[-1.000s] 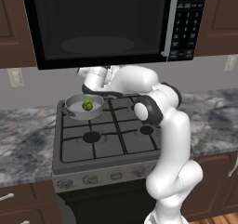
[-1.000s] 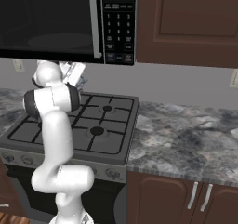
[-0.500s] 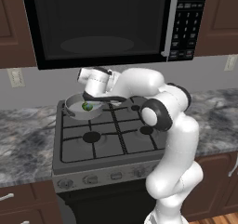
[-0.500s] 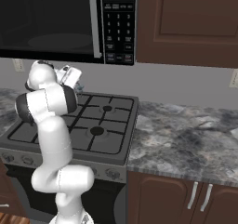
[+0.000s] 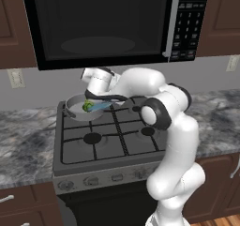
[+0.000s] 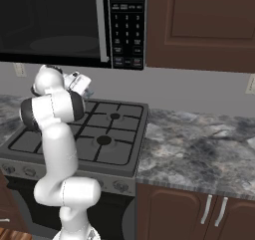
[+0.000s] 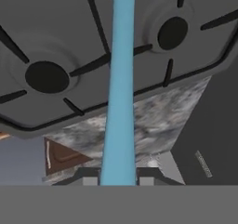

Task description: Put the avocado and broccoli in the pot. Retrieve the spatula and lightly stir the vegetables in the pot.

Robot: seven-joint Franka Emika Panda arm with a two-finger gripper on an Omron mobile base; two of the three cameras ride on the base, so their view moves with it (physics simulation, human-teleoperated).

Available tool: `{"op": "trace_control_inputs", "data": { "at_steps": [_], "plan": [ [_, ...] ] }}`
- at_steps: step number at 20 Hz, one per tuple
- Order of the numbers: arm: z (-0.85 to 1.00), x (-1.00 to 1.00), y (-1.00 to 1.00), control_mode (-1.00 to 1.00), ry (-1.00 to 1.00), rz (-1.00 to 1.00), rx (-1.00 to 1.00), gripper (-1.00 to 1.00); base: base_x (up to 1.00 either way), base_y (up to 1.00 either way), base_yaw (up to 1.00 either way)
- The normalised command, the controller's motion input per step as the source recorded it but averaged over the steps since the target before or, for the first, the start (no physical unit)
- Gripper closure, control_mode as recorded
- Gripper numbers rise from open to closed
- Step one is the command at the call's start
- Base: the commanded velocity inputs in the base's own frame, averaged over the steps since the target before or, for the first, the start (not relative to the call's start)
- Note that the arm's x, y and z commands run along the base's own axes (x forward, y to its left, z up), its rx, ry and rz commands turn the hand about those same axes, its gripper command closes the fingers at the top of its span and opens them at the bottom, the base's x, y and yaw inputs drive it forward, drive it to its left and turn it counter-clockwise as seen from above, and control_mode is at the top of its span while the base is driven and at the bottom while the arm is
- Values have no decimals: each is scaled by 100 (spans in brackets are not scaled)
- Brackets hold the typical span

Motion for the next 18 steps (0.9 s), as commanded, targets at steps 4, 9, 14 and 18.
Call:
{"op": "trace_control_inputs", "data": {
  "at_steps": [4,9,14,18],
  "plan": [
    [0,43,0,-100,0,0,-1,100,0,0,0],
    [0,57,8,-100,0,0,-7,100,0,0,0],
    [0,36,30,-100,0,0,-12,100,0,0,0],
    [0,4,39,-100,0,0,-11,100,0,0,0]
  ]
}}
